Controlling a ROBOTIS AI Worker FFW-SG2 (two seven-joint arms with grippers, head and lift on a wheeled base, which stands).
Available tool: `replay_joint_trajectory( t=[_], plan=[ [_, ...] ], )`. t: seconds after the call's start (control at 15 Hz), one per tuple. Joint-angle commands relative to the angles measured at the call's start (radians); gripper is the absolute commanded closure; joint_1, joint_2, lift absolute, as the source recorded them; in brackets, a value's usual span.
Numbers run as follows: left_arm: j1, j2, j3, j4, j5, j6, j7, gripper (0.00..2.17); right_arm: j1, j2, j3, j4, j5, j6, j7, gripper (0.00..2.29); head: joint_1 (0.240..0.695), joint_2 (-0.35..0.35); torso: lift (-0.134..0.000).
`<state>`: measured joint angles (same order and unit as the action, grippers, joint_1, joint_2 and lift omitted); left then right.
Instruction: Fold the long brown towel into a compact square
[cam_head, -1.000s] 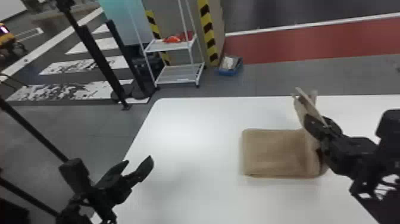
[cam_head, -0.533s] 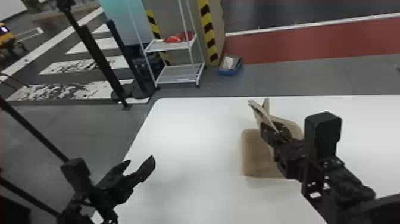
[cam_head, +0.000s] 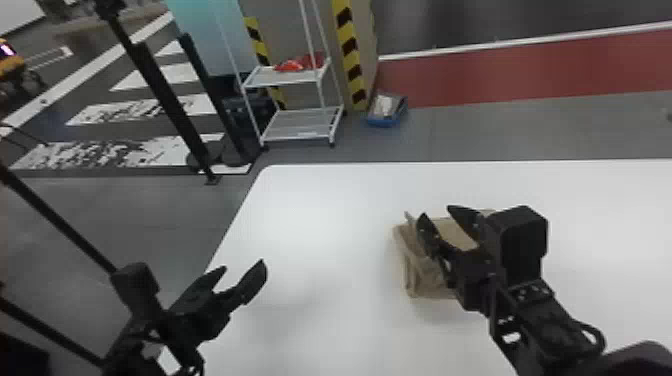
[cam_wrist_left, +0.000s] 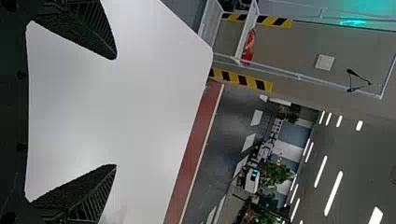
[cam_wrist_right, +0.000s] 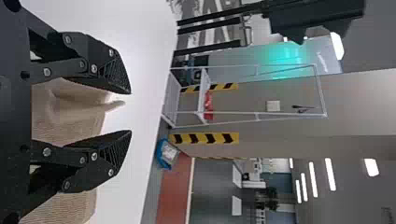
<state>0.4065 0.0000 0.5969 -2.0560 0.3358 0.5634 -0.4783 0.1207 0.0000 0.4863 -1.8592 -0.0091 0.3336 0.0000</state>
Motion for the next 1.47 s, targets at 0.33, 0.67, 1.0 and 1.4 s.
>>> replay_joint_trajectory(
  t=[0.33, 0.67, 1.0, 1.4],
  plan=[
    [-0.032, -0.003, -0.065, 0.007, -0.037, 0.010, -0.011, 0.04, -0.076, 0.001, -0.015, 0.157, 0.021, 0.028, -0.008, 2.03, 0.695, 0.350, -0.108],
    [-0.071, -0.003, -0.094, 0.030, -0.061, 0.028, -0.019, 0.04, -0.119, 0.001, -0.006, 0.235, 0.063, 0.074, -0.005, 2.08, 0.695, 0.350, -0.108],
    [-0.072, -0.003, -0.094, 0.031, -0.061, 0.031, -0.020, 0.04, -0.107, 0.001, 0.031, 0.233, 0.072, 0.098, 0.075, 2.08, 0.695, 0.350, -0.108],
    [-0.072, -0.003, -0.094, 0.031, -0.061, 0.031, -0.019, 0.04, 0.010, 0.001, 0.009, 0.066, 0.115, 0.252, 0.224, 2.08, 0.695, 0.350, -0.108]
  ],
)
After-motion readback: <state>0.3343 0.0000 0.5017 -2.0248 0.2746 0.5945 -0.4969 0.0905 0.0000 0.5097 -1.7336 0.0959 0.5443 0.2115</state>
